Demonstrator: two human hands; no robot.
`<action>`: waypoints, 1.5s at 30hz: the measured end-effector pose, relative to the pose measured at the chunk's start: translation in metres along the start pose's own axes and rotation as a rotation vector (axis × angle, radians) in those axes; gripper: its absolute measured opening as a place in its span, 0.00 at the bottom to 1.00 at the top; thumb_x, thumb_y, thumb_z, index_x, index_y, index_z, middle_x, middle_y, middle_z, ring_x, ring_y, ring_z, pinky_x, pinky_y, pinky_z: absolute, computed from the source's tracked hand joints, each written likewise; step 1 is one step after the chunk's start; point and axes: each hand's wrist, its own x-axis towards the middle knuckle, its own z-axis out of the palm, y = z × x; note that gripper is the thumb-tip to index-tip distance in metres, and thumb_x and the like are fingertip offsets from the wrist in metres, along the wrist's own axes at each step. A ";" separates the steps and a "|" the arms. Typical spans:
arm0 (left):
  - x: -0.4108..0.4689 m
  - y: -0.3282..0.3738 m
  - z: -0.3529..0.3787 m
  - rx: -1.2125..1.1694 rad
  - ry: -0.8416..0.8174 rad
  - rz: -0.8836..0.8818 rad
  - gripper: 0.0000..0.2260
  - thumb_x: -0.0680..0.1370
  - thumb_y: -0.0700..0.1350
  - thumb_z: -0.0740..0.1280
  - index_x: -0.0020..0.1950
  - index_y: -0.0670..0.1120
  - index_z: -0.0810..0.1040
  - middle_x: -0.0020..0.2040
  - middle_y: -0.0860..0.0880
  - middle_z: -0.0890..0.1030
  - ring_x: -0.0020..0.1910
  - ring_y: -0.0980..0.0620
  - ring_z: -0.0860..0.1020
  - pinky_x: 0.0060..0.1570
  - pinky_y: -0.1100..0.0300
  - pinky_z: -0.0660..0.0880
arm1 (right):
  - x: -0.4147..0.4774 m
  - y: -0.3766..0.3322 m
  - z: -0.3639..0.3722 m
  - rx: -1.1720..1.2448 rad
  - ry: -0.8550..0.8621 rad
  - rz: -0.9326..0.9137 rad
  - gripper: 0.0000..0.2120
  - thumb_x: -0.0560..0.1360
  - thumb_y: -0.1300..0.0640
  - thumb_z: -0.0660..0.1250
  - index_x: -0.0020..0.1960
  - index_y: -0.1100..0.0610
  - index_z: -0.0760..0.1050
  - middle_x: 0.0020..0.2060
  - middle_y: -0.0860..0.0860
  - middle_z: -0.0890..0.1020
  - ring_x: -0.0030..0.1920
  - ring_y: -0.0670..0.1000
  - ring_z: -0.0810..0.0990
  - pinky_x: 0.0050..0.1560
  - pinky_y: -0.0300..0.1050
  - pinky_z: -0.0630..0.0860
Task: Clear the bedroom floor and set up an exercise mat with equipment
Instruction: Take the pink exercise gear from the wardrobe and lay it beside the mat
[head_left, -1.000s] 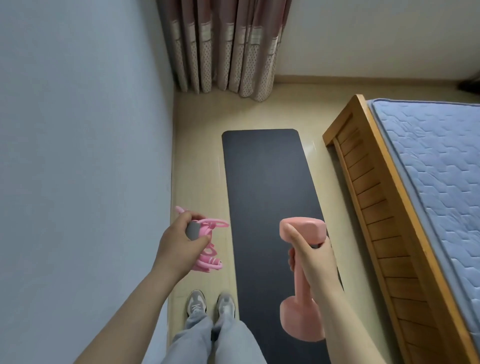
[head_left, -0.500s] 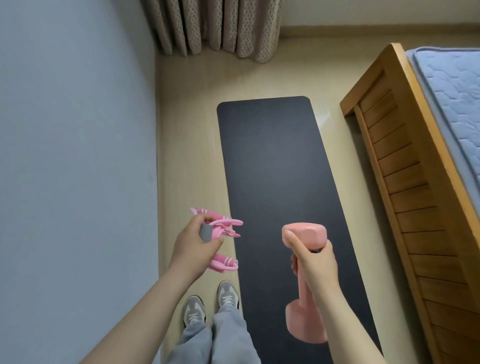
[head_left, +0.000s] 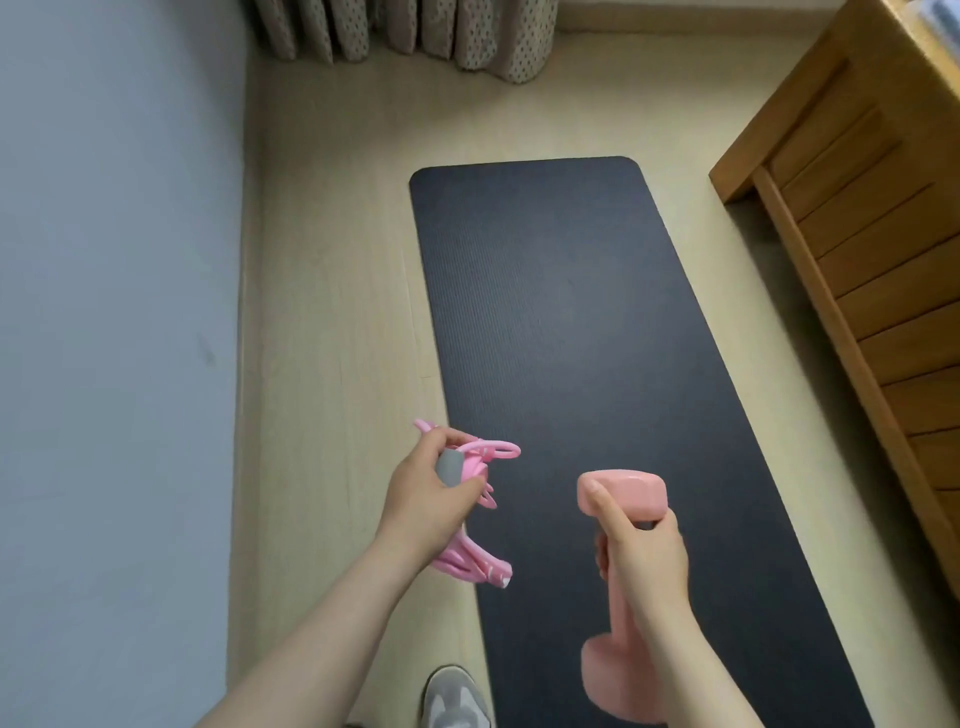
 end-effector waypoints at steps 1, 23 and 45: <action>0.019 -0.017 0.009 -0.008 -0.005 0.008 0.09 0.74 0.36 0.67 0.52 0.46 0.77 0.38 0.61 0.81 0.34 0.74 0.77 0.31 0.79 0.69 | 0.017 0.012 0.011 0.004 0.001 -0.017 0.19 0.66 0.41 0.74 0.49 0.53 0.78 0.29 0.50 0.76 0.26 0.47 0.72 0.27 0.39 0.70; 0.184 -0.136 0.117 -0.102 -0.134 0.287 0.11 0.71 0.40 0.72 0.51 0.48 0.77 0.45 0.54 0.76 0.44 0.52 0.76 0.49 0.55 0.75 | 0.107 0.140 0.056 0.108 0.102 -0.160 0.21 0.69 0.43 0.74 0.50 0.59 0.79 0.28 0.53 0.73 0.26 0.51 0.70 0.25 0.39 0.67; 0.142 -0.198 0.055 -0.133 -0.559 -0.125 0.16 0.73 0.52 0.70 0.56 0.44 0.79 0.52 0.45 0.83 0.45 0.52 0.79 0.52 0.54 0.75 | 0.110 0.086 0.101 0.577 -0.152 -0.106 0.23 0.69 0.47 0.73 0.55 0.64 0.78 0.33 0.56 0.79 0.27 0.51 0.79 0.27 0.43 0.77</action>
